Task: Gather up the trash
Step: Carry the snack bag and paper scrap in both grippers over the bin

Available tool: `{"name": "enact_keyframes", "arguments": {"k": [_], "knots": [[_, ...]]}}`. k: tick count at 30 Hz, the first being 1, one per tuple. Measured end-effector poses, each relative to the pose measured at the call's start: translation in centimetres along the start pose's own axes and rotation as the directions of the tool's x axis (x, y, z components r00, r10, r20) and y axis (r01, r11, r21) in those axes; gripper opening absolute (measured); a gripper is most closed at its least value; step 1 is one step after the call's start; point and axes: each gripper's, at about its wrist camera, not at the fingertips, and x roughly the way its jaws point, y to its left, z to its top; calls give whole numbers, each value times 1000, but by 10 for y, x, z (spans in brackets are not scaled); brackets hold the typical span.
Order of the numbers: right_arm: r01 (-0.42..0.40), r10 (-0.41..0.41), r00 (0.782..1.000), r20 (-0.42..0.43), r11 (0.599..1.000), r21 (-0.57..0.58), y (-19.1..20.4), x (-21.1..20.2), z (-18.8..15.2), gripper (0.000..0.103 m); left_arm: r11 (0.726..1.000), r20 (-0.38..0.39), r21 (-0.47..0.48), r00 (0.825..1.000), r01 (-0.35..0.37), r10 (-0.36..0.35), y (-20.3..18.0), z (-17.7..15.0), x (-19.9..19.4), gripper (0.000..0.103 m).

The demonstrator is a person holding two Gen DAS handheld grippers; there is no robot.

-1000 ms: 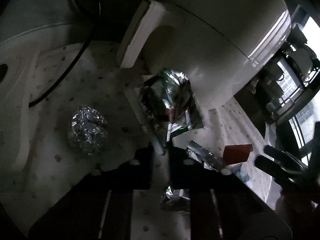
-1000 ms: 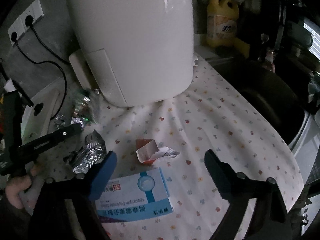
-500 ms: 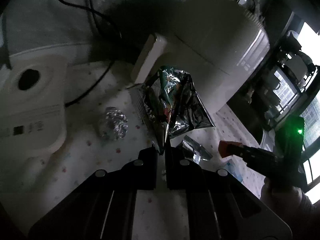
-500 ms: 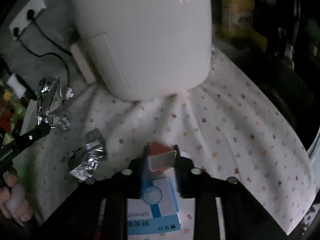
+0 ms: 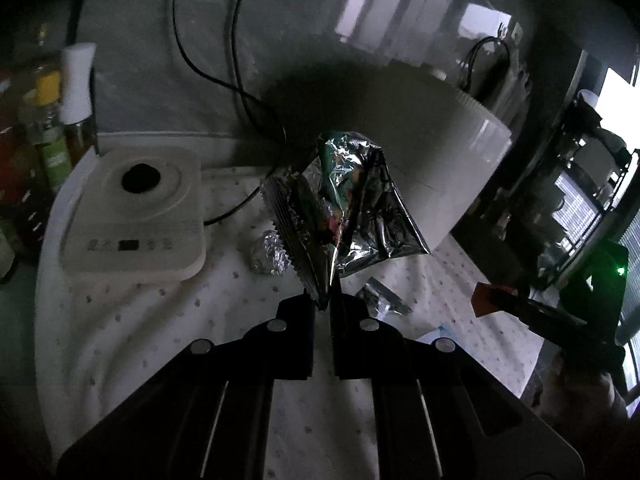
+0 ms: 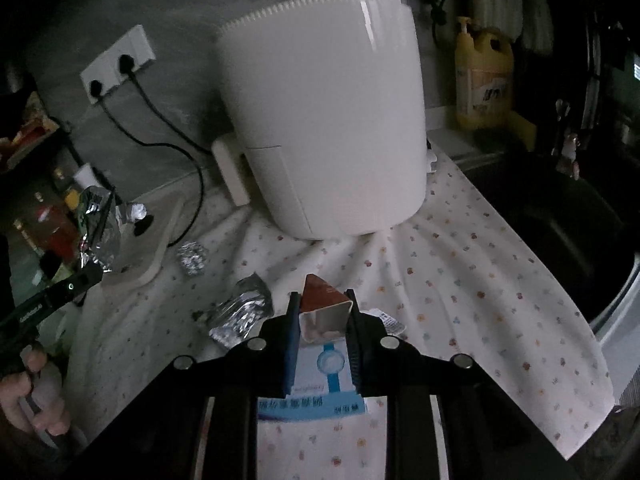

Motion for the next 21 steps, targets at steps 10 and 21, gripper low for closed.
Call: {"name": "enact_keyframes", "arguments": {"k": [10,21], "knots": [[-74,76,997,30,996,-49,-12,-69,-44,21,999,30,-2,999,-37,37,-43,-45,-44,7],[-100,106,992,72,992,-80,-24,-143,-94,21,999,42,38,999,-11,9,-100,-92,-97,7]]}}
